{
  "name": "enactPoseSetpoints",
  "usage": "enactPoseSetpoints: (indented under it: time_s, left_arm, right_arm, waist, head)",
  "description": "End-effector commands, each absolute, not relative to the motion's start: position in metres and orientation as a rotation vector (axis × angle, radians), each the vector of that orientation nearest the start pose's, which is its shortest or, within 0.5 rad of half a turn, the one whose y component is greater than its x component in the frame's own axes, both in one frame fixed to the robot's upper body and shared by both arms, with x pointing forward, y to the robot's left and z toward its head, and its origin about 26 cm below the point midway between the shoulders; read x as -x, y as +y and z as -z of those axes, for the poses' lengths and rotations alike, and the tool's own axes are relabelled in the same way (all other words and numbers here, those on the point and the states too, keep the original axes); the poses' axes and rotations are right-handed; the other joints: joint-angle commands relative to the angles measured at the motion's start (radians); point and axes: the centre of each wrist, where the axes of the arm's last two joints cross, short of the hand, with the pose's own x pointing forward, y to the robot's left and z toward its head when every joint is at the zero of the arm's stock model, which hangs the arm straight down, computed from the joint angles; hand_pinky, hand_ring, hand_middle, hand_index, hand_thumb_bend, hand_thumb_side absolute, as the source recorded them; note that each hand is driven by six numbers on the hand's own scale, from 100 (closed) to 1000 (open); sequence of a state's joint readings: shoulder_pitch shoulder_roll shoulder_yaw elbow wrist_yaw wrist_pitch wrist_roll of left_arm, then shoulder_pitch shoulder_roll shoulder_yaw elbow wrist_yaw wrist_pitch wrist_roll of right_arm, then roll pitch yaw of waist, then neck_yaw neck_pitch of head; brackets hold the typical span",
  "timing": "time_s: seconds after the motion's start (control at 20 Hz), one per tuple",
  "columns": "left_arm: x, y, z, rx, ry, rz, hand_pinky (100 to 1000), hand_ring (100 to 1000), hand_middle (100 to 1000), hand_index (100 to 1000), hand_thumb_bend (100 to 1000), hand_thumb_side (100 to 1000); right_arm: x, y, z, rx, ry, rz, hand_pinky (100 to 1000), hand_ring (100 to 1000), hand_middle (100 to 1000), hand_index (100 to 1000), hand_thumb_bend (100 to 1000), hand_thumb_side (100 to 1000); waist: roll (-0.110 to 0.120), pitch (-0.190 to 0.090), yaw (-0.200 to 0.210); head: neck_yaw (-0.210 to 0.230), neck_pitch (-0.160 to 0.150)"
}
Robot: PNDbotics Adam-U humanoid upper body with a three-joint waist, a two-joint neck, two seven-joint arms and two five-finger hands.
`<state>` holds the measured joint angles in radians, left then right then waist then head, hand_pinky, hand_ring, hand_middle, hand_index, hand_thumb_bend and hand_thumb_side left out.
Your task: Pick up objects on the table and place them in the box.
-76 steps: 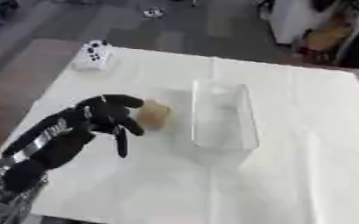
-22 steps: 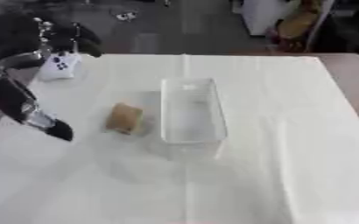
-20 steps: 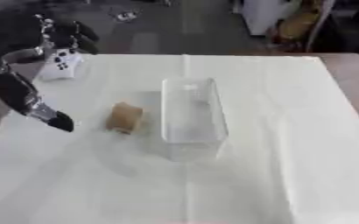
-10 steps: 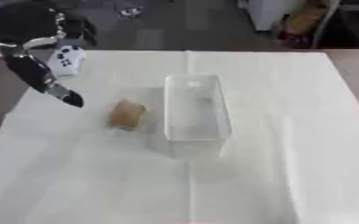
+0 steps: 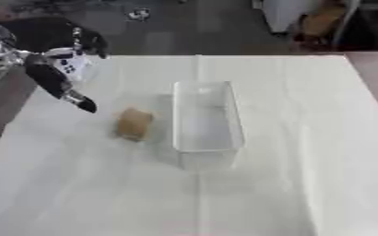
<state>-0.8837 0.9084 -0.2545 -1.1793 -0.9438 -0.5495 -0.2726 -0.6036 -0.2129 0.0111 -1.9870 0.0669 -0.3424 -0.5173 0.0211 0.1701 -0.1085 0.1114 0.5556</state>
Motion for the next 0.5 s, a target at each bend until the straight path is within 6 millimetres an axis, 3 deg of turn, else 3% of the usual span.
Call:
enactPoseSetpoints:
  time_s: [0.05, 0.15, 0.3, 0.5]
  left_arm:
    - [-0.417, 0.392, -0.312, 1.775, 1.676, -2.577, 806, 782, 856, 862, 931, 1000]
    - [-0.419, 0.391, -0.309, 1.774, 1.637, -2.622, 814, 787, 861, 867, 929, 1000]
    - [-0.421, 0.390, -0.306, 1.781, 1.543, -2.696, 829, 783, 860, 946, 931, 1000]
    - [-0.424, 0.388, -0.300, 1.802, 1.414, -2.775, 843, 796, 871, 959, 942, 1000]
  right_arm:
    - [-0.312, -0.203, -0.288, -0.046, 3.285, -0.402, 100, 284, 406, 515, 100, 1000]
    - [-0.312, -0.202, -0.290, -0.036, 3.280, -0.413, 100, 284, 406, 515, 100, 1000]
    - [-0.312, -0.199, -0.292, -0.017, 3.279, -0.420, 101, 284, 407, 516, 100, 1000]
    - [-0.312, -0.196, -0.294, 0.010, 3.274, -0.419, 104, 284, 406, 516, 100, 1000]
  waist:
    - [0.005, -0.012, -0.004]
    - [0.009, -0.009, -0.007]
    - [0.015, -0.005, -0.012]
    - [0.022, 0.001, -0.016]
  head:
    - [0.021, -0.028]
    - [0.028, -0.031]
    - [0.043, -0.033]
    - [0.061, -0.034]
